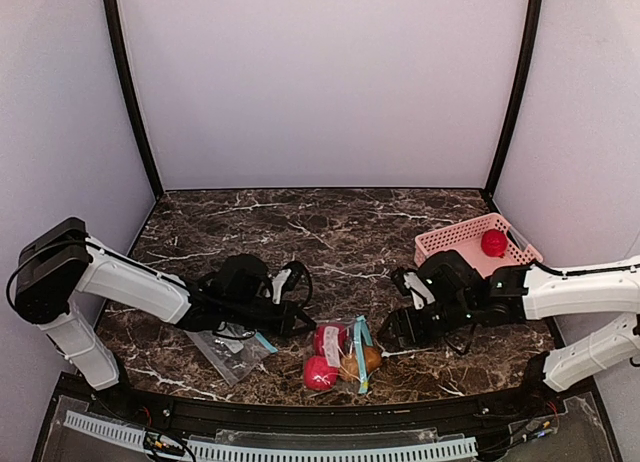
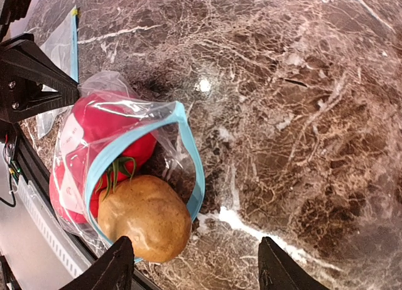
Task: Place the food in the zip-top bag and seal the zipper
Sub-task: Pick up the fake vegetable from the zipper food storage bag, then place the fake vegetable in the bin, then pick up the zipper food storage bag at the center of the board, then zip the zipper on the zipper food storage bag.
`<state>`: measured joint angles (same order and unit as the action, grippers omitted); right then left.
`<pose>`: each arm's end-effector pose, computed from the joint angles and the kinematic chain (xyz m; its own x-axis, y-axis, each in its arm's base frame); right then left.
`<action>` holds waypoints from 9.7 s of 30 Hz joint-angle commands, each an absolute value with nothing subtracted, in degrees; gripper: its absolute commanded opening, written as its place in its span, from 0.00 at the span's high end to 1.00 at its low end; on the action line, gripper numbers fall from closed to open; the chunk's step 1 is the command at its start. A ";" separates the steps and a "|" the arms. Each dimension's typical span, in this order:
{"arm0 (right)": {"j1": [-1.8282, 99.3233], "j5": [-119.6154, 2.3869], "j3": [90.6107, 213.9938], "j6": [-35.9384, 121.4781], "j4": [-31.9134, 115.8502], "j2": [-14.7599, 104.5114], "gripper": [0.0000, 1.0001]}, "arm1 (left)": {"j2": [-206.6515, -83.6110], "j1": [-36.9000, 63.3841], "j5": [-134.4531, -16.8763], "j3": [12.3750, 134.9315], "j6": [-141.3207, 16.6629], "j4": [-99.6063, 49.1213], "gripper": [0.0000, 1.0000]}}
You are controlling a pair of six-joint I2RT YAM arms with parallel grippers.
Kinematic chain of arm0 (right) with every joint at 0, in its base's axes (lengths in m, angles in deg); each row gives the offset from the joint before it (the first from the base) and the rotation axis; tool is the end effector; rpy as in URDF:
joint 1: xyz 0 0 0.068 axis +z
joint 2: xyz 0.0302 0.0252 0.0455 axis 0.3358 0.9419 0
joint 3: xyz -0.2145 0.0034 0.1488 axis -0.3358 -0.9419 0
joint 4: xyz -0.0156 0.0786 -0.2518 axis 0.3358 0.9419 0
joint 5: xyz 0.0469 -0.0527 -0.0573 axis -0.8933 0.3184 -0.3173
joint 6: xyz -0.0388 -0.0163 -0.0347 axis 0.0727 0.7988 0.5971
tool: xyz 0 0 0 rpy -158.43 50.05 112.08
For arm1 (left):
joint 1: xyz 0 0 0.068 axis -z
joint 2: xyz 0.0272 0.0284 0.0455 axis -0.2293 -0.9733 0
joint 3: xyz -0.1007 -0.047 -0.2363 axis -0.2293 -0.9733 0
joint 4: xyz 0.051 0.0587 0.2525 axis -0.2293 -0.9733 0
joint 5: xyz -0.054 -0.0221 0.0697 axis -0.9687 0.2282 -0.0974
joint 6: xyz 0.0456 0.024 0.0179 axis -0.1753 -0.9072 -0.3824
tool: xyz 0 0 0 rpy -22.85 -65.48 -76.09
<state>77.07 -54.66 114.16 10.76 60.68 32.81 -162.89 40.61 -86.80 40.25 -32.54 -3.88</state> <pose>0.1284 0.2056 0.1845 -0.8660 -0.1940 -0.4608 -0.4108 0.8014 0.4348 0.1789 -0.2656 0.1426 -0.8420 0.0961 -0.5309 0.4975 0.5192 -0.6949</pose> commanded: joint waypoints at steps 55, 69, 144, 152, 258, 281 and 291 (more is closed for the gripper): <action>89.32 -55.64 108.75 34.75 41.61 36.79 0.36 | -169.05 37.44 -98.95 49.67 -49.37 -10.36 0.99; 93.19 -54.71 109.73 41.46 39.04 44.46 0.32 | -171.95 36.96 -100.83 53.30 -51.61 -14.39 0.99; 48.70 -39.14 124.71 30.07 77.92 23.43 0.53 | -146.91 31.24 -86.69 44.15 -51.74 -26.11 0.28; 37.67 -47.75 123.87 34.41 71.44 29.79 0.43 | -137.21 41.92 -78.66 36.23 -41.90 -24.09 0.27; 85.75 -83.11 120.17 33.82 37.12 27.93 0.59 | -146.69 56.86 -94.89 64.95 -66.38 -41.76 0.99; 86.52 -83.96 119.20 32.63 36.92 30.47 1.00 | -143.71 55.23 -94.05 61.48 -64.65 -38.83 0.99; 86.41 -79.79 117.27 32.93 41.16 27.60 1.00 | -140.39 51.05 -85.97 59.78 -64.58 -42.73 0.99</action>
